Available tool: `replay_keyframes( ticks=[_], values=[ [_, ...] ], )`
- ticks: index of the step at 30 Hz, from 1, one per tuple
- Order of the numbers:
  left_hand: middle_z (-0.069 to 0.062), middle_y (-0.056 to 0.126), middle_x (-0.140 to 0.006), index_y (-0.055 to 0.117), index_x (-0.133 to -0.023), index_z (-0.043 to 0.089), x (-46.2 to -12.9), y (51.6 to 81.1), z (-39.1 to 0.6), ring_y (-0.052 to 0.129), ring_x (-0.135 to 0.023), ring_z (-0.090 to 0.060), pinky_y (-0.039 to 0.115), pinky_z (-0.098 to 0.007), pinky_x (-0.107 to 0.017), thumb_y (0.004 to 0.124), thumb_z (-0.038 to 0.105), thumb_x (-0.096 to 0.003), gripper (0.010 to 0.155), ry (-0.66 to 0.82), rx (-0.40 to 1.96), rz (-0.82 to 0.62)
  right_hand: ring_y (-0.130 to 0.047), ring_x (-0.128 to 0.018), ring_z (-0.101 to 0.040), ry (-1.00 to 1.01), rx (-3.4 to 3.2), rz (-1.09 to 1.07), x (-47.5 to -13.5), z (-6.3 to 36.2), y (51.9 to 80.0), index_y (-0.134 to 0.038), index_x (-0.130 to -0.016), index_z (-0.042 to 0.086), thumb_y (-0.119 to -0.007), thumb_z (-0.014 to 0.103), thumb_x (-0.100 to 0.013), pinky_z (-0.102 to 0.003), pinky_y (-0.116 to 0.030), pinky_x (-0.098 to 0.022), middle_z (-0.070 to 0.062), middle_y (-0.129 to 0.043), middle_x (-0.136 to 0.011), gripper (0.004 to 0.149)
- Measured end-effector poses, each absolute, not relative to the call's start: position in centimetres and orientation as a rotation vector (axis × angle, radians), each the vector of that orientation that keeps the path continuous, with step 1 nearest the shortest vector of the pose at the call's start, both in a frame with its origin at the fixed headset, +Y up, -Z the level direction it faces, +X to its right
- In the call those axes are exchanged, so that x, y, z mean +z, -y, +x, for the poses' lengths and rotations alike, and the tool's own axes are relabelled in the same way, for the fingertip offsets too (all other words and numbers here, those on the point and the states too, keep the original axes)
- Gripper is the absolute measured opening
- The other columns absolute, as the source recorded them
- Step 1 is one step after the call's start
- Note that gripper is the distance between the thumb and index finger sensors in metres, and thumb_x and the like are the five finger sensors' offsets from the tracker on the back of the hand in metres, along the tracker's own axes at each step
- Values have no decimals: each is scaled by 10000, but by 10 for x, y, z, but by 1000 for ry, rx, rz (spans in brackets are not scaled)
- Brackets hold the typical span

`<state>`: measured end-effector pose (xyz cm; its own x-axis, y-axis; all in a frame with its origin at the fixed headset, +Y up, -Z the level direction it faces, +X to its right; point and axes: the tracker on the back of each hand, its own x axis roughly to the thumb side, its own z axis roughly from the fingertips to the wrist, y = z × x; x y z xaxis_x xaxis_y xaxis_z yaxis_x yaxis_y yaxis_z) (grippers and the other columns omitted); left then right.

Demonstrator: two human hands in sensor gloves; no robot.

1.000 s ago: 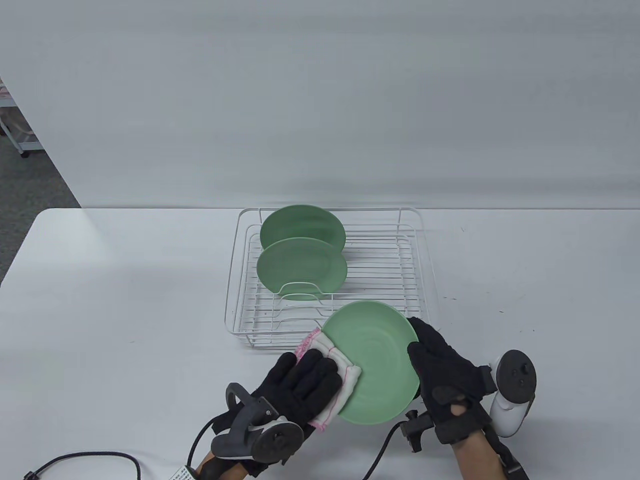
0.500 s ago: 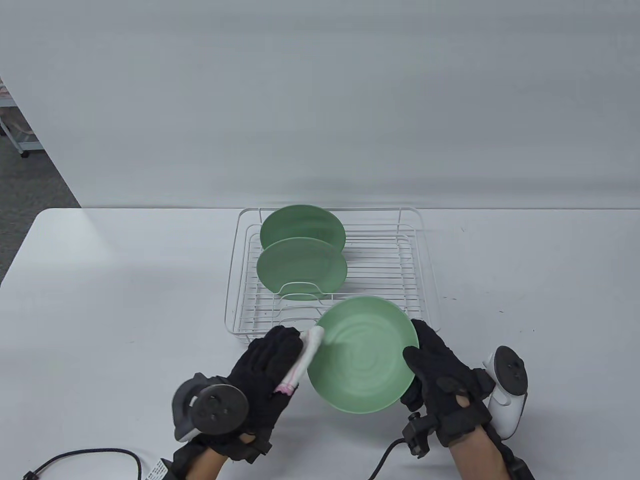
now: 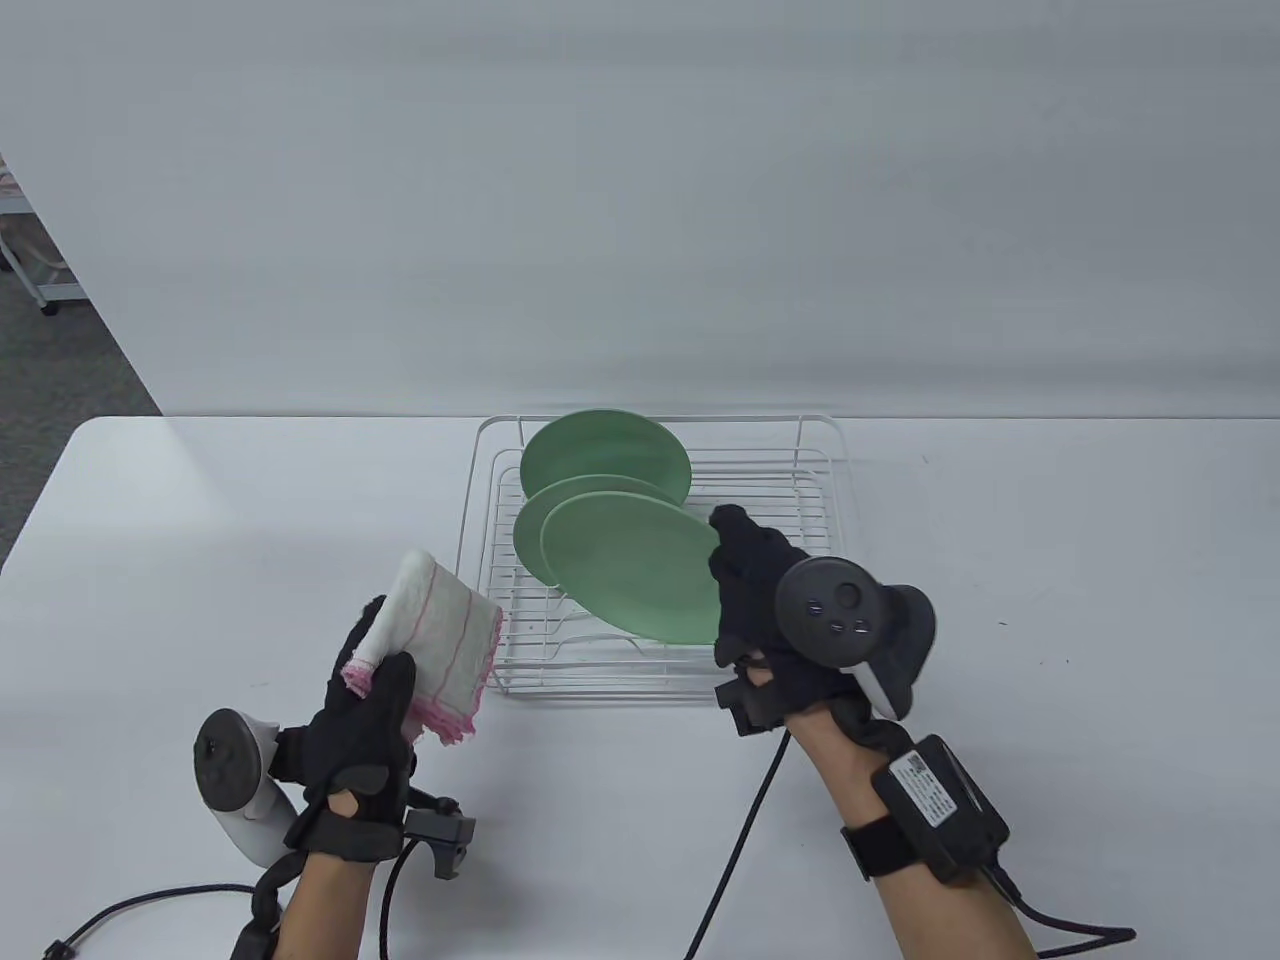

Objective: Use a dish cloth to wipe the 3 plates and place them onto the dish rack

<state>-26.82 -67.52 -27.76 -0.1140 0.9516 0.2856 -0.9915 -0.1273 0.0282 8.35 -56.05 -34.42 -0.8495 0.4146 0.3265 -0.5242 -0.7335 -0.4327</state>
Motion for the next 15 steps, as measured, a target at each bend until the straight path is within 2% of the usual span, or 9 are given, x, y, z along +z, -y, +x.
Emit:
replay_keyframes(
  ticks=[6,10,13,15],
  values=[
    [-151,687,-1076,507,-1072,209,-274,669,-271,808,-941,-442,733,-622,-638,714,443,-510,643,199,1657,294,-1026,-300,-434,778,2732,412,-364,35,574,-919,-786,201,-898,276,-354,-543,-883,-190,-122,-1055,-662,439],
    [-152,687,-1075,507,-1072,209,-273,668,-271,807,-942,-443,732,-624,-638,714,443,-511,642,198,1668,294,-1028,-310,-436,773,2800,431,-373,16,587,-919,-788,205,-899,277,-355,-545,-884,-200,-121,-1054,-668,439],
    [-153,688,-1075,509,-1072,206,-273,667,-271,808,-939,-446,731,-625,-637,714,442,-512,641,195,1667,295,-1027,-321,-432,734,2868,429,-381,5,597,-920,-788,207,-901,282,-353,-543,-884,-210,-122,-1055,-669,441],
    [-153,688,-1075,508,-1072,210,-273,668,-272,807,-942,-443,732,-623,-638,713,444,-512,641,193,1662,293,-1031,-324,-429,627,2923,441,-388,-3,606,-923,-786,205,-902,285,-350,-540,-888,-211,-131,-1059,-663,443]
  ],
)
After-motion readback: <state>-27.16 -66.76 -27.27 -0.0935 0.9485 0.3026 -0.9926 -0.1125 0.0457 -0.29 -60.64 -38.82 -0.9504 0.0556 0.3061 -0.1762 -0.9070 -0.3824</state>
